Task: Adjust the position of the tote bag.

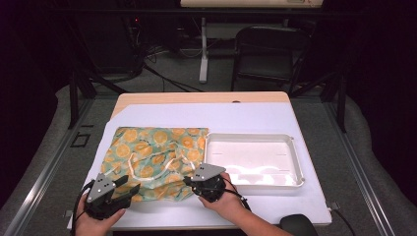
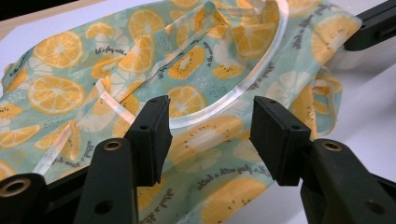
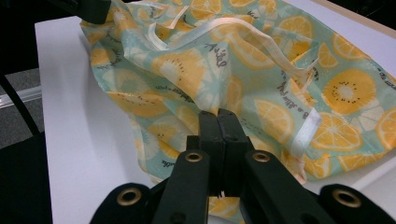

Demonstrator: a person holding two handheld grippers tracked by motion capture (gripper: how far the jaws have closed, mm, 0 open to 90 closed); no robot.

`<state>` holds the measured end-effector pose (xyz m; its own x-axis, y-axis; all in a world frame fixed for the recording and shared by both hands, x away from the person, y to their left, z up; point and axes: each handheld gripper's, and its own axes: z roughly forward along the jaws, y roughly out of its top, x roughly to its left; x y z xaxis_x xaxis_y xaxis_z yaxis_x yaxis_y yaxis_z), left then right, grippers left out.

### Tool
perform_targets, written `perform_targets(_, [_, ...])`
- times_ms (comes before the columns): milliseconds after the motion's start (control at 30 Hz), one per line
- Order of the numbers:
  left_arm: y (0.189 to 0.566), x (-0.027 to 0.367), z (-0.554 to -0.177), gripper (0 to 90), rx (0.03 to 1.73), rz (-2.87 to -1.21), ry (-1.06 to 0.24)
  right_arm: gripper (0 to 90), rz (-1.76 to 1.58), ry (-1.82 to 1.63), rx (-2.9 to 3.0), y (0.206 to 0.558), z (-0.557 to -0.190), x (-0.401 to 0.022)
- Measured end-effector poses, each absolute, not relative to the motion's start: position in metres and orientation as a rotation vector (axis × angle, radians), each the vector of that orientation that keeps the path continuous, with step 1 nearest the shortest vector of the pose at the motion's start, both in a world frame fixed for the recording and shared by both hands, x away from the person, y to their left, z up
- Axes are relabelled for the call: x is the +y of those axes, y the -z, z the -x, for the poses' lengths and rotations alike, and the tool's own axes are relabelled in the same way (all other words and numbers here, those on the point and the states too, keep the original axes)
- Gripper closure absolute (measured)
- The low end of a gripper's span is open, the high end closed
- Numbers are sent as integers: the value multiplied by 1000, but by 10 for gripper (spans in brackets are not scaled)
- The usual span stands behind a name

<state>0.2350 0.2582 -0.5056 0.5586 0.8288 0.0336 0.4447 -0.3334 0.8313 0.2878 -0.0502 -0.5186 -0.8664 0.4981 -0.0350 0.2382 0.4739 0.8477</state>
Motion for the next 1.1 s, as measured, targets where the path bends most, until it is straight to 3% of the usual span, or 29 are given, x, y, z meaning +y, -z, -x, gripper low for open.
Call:
perform_targets(367, [518, 248, -233, 427, 847, -2113, -718, 895, -639, -1355, 2443, 518, -289, -52])
perform_targets(867, [526, 245, -238, 426, 862, -2186, -807, 891, -644, -1360, 2439, 518, -290, -52])
perform_targets(1000, [525, 244, -237, 519, 862, -2186, -822, 891, -641, -1359, 2443, 519, -289, -52])
perform_targets(1100, [525, 244, -236, 638, 857, -2202, -809, 890, -638, -1353, 2444, 519, -289, -51])
